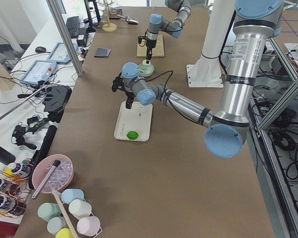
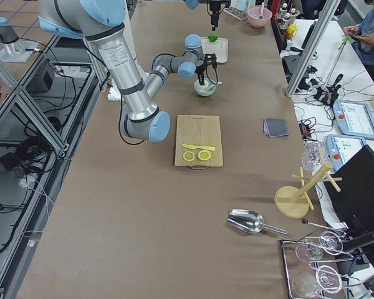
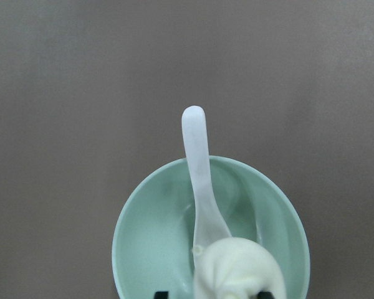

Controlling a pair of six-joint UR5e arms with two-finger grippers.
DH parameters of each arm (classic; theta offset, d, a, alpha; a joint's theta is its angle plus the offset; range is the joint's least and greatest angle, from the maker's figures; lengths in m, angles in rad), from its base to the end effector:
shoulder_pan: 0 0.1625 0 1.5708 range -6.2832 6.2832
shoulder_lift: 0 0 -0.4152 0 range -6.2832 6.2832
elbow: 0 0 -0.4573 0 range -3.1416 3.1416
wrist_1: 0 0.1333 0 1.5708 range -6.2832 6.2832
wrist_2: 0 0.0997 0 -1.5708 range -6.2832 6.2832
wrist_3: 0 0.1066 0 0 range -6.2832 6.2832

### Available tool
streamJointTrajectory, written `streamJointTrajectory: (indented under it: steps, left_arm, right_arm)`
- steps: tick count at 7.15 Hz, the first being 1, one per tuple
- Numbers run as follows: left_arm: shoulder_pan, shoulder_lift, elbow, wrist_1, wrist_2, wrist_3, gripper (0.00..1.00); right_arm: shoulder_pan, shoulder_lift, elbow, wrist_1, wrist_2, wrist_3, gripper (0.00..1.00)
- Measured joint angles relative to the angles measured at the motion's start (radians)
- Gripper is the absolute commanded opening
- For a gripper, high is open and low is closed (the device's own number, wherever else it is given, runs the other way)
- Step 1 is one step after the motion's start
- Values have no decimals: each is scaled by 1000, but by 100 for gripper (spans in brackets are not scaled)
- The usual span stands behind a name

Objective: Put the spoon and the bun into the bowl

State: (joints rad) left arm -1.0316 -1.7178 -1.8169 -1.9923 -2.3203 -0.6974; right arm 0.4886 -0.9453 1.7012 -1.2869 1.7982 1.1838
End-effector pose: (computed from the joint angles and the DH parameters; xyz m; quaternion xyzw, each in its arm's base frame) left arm 0.2603 -0.5532 0.3791 0.1056 0.4876 0.0770 0.8633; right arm -0.5808 -0.4325 0.1520 0.1201 -0.4888 -0.0125 0.8640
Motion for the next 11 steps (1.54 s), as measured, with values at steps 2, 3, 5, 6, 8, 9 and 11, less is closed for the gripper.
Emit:
streamJointTrajectory:
  steps: [2, 3, 5, 6, 8, 9, 11]
  left_arm:
    - [-1, 7, 2, 1, 3, 1, 98]
    - [-2, 17, 1, 1, 4, 1, 98]
    - [-10, 40, 1, 1, 9, 15, 98]
    - [-23, 58, 2, 1, 12, 57, 98]
    - [-95, 132, 13, 6, 14, 242, 98]
    - [-146, 181, 19, 8, 13, 353, 98]
    - [-234, 275, 25, 9, 3, 525, 98]
  right_arm:
    - [-2, -22, 28, 2, 4, -5, 100]
    - [3, -39, 48, 0, 7, -6, 100]
    - [71, -131, 124, -6, 68, -19, 100]
    - [149, -211, 165, -8, 140, -66, 100]
    - [328, -376, 196, -9, 277, -289, 100]
    - [421, -458, 187, -10, 331, -447, 100]
    - [588, -590, 132, -11, 393, -747, 100]
